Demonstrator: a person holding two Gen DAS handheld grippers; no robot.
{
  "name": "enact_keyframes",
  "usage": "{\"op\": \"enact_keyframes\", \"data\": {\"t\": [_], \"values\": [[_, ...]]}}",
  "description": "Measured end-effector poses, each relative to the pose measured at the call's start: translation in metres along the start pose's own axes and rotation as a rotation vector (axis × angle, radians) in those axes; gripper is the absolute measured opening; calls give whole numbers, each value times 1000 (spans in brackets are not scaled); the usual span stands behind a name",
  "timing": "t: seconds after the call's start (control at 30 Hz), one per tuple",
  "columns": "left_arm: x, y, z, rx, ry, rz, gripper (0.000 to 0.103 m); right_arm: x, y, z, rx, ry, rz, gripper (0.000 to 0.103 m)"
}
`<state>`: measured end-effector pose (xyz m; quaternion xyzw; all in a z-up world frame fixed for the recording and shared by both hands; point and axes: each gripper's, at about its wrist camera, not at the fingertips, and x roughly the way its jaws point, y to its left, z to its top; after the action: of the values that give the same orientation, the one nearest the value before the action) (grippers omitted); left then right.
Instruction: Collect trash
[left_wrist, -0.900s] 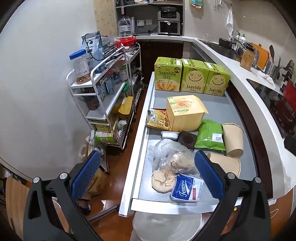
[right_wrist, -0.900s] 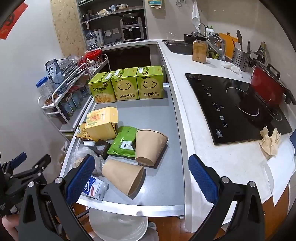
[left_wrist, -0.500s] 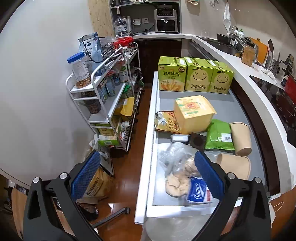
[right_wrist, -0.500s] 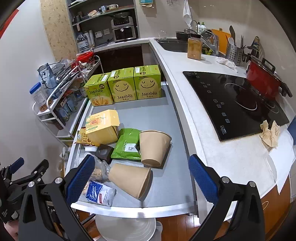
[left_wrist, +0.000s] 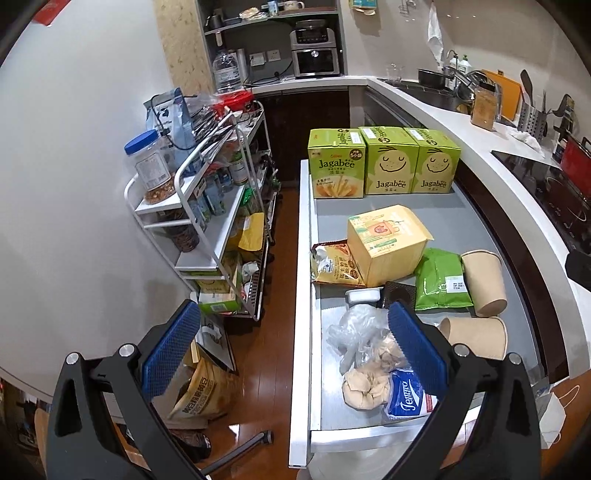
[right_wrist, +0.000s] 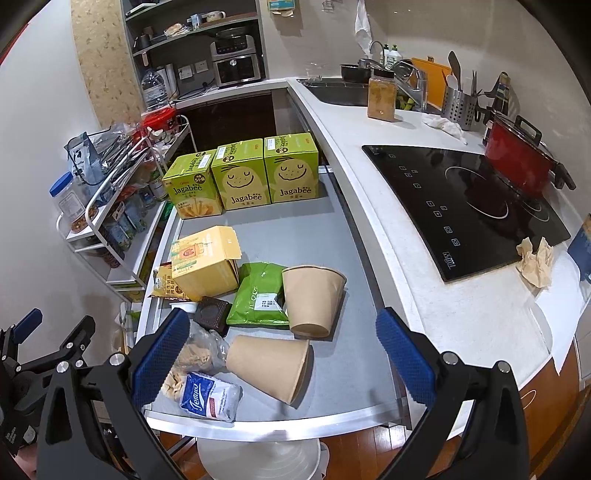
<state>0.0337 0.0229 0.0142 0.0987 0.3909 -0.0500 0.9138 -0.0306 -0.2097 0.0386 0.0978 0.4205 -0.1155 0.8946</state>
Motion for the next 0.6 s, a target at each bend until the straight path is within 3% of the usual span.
{"op": "enact_keyframes", "data": {"t": [0.6], "values": [[1, 0, 0, -3, 1, 3, 102, 6, 5, 4, 1, 18, 26, 99]]}}
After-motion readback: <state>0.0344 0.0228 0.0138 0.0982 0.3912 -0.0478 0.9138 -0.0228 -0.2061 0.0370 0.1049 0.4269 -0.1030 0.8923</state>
